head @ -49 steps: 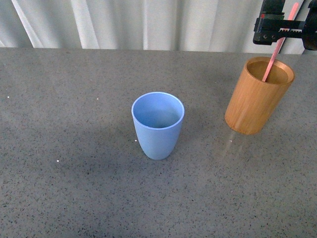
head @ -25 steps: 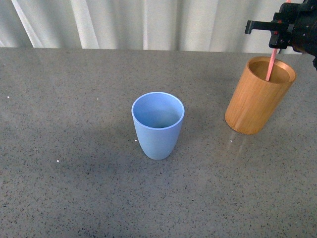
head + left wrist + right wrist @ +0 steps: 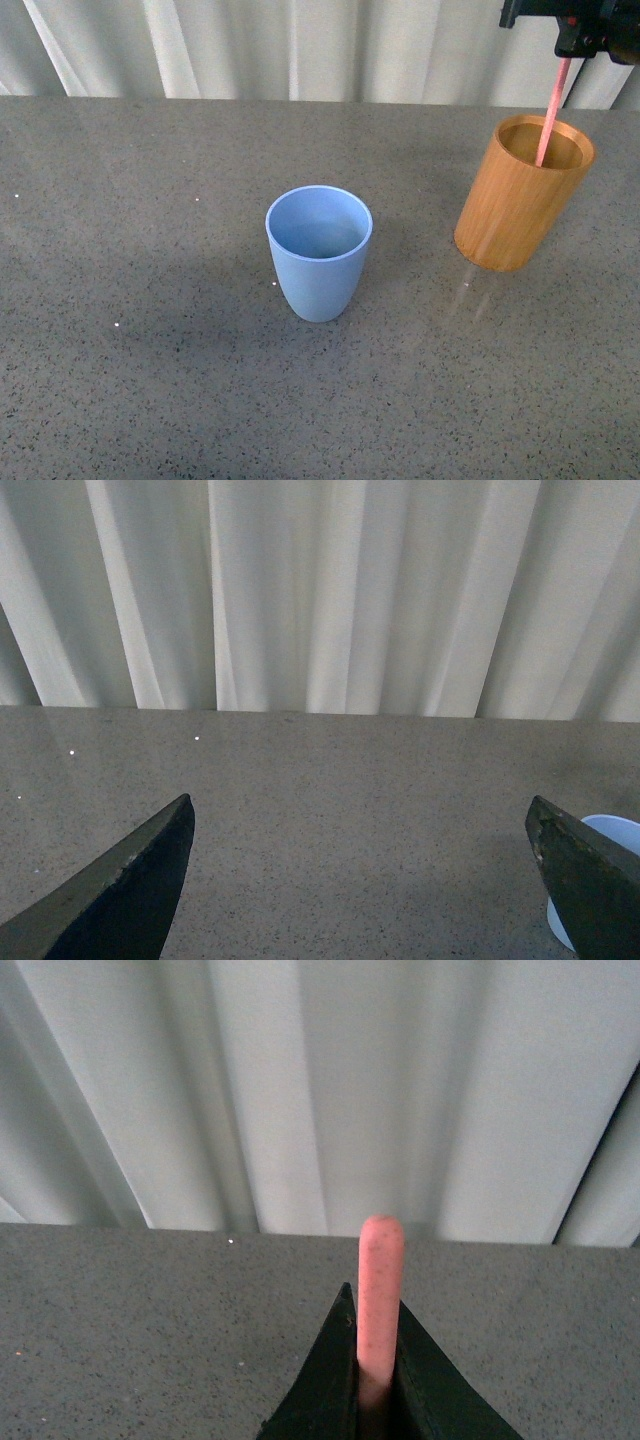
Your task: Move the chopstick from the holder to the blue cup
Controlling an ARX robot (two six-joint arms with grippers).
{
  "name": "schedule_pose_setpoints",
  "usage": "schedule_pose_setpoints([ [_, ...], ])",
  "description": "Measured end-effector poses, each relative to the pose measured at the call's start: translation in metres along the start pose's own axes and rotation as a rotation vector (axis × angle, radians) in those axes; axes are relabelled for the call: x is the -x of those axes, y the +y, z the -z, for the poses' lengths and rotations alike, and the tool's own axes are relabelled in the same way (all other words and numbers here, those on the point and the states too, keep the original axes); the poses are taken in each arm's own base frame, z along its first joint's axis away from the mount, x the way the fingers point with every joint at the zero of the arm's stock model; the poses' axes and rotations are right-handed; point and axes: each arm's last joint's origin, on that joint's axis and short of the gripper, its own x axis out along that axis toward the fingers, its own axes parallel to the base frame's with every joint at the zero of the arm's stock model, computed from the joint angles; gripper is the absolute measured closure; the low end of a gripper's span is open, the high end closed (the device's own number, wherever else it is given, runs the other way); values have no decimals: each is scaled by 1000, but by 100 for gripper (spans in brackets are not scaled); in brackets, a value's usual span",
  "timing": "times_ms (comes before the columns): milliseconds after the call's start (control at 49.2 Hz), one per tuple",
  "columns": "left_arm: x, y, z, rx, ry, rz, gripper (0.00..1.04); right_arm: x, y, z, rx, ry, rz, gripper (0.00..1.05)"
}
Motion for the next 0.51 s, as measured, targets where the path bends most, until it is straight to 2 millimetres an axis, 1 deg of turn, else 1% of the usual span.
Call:
schedule_pose_setpoints([
  [203,0,0,0,0,0,0,7,11,16,-26,50,-85,-21,103],
  [285,0,0,0,0,0,0,7,15,23,-44,56,-127,-19,103],
  [407,0,0,0,0,0,0,7,24,40,-84,56,-218,-52,103],
  [488,0,0,0,0,0,0,7,28,52,-101,53,-258,-78,103],
  [508,0,0,0,0,0,0,7,29,53,-102,52,-261,-80,103],
])
